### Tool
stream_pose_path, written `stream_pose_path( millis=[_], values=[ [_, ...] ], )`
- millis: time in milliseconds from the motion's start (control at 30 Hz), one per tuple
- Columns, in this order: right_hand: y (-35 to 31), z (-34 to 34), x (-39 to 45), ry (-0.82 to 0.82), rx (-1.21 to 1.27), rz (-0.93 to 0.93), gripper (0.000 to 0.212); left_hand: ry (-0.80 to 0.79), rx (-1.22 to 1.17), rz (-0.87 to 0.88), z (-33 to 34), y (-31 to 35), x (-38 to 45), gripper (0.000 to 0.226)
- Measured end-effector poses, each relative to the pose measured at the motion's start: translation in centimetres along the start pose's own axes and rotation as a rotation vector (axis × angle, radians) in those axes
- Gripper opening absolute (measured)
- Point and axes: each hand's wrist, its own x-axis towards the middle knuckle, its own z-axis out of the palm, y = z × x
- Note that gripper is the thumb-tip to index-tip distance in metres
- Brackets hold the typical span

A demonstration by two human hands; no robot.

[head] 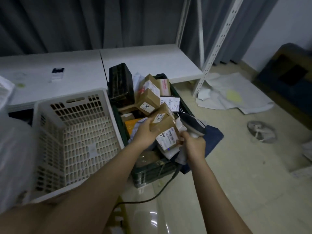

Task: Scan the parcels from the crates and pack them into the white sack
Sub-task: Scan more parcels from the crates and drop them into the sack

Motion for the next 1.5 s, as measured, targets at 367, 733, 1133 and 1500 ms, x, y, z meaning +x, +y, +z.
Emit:
stream_pose_path(
  millis=[367,733,1133,1500],
  values=[
    [0.4,3.2,3.1,-0.076,-0.050,0.034,0.023,0.002,-0.159,-0.196,0.8,-3.4,2.3,0.061],
    [-1.0,4.0,-3.5,-0.192,0.010,-0.076,0.008,0.063,-0.091,-0.042,-7.5,-1.6,-2.0,0.095],
    [-9.8,11.1,-14.1,-0.447,0.114,-0.335,0.012,0.294,0.079,0.137,-21.8,2.1,-13.1,0.088],
    [-13.6,23.2,-27.1,-0.755,0.039,-0.461,0.017,0.771,-0.546,0.008,-34.7,-2.3,-26.0,0.070]
  ],
)
